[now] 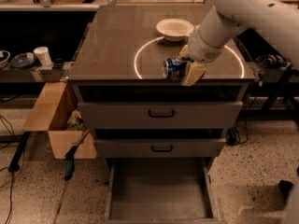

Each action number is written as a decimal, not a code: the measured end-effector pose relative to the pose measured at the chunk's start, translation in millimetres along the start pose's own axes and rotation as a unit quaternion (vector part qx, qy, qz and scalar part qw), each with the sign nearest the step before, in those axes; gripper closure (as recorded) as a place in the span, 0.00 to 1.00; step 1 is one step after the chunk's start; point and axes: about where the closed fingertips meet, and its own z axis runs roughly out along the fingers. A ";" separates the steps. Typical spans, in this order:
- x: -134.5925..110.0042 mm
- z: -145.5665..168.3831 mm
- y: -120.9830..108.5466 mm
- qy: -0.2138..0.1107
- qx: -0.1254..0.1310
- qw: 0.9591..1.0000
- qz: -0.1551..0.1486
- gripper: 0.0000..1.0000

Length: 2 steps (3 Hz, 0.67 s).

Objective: Place pepsi can into bottom drawer

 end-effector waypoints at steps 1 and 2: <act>-10.0 -57.5 43.3 -0.001 0.021 1.000 -0.003 1.00; -14.8 -61.8 50.2 0.000 0.021 1.000 -0.004 1.00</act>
Offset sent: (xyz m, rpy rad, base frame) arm -0.0887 -0.0253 0.0663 0.0122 -0.0718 -0.0215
